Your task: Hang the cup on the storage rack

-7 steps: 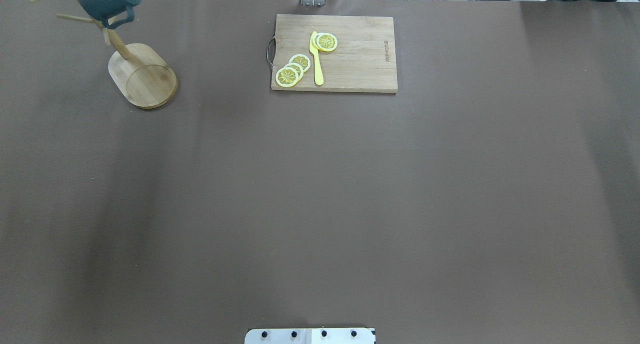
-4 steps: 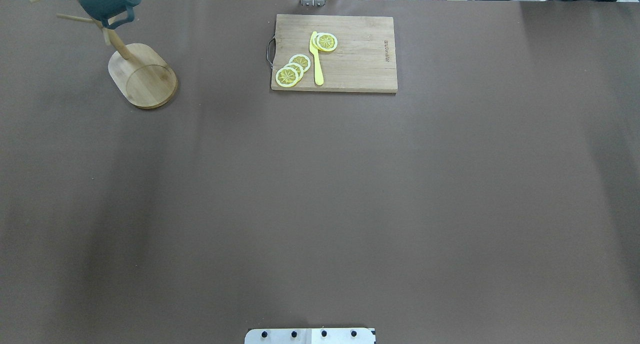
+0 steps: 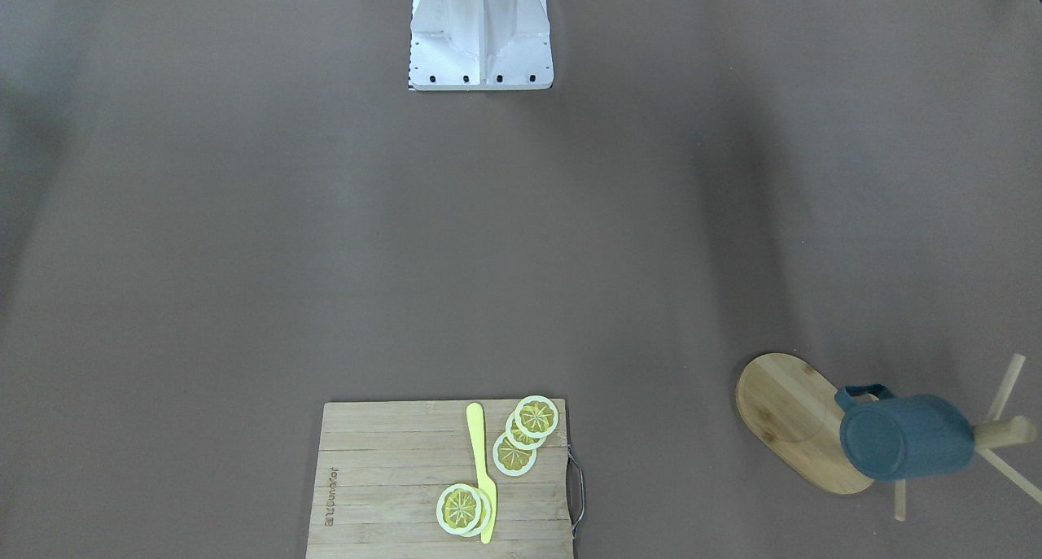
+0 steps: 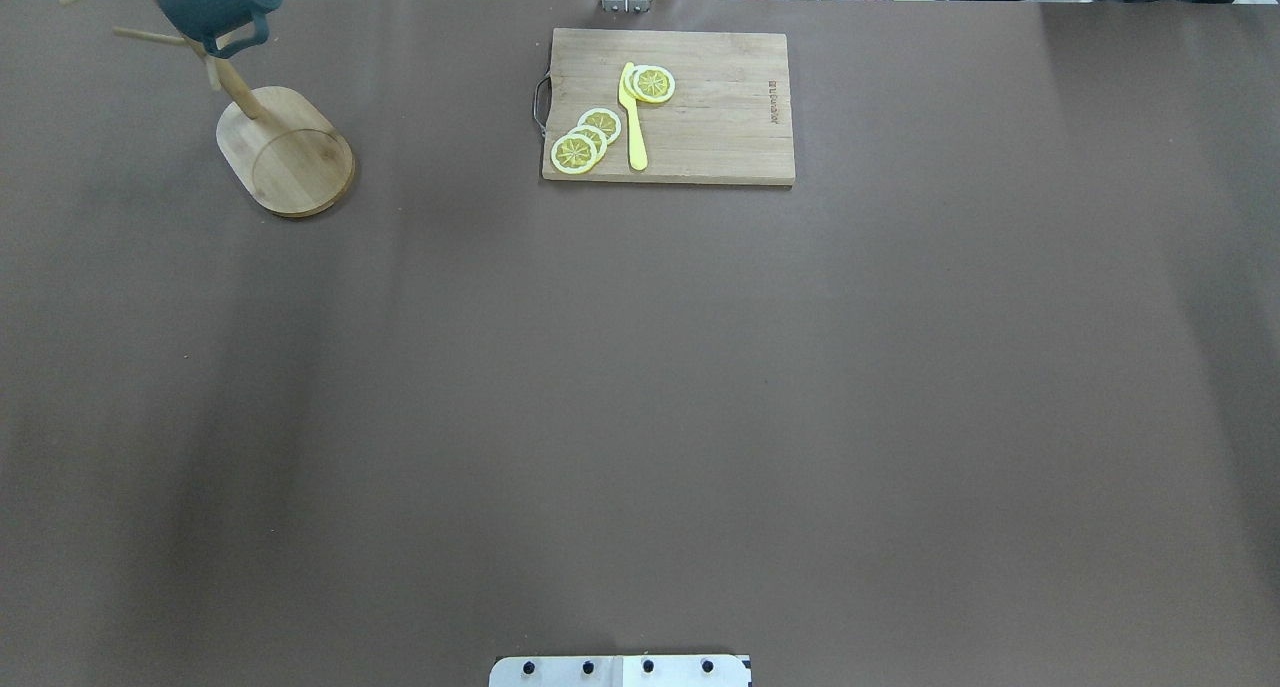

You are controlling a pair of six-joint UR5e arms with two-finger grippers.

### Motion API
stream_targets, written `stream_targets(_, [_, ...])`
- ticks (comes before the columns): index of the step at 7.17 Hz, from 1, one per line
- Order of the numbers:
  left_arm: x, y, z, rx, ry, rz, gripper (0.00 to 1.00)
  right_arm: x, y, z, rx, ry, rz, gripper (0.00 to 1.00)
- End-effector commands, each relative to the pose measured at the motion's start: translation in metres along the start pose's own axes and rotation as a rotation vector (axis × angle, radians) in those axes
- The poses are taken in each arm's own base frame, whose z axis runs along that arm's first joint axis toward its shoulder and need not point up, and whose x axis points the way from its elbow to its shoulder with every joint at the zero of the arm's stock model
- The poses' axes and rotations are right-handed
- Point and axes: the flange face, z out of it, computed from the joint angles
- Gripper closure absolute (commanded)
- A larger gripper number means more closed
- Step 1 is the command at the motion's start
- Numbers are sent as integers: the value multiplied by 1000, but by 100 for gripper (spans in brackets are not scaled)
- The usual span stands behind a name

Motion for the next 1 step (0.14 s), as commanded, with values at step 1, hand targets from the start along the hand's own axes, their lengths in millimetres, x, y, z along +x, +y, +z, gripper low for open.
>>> stream_targets(1, [0,0,0,1,0,-1,1,-2,-1,1,0,-1,-4,0])
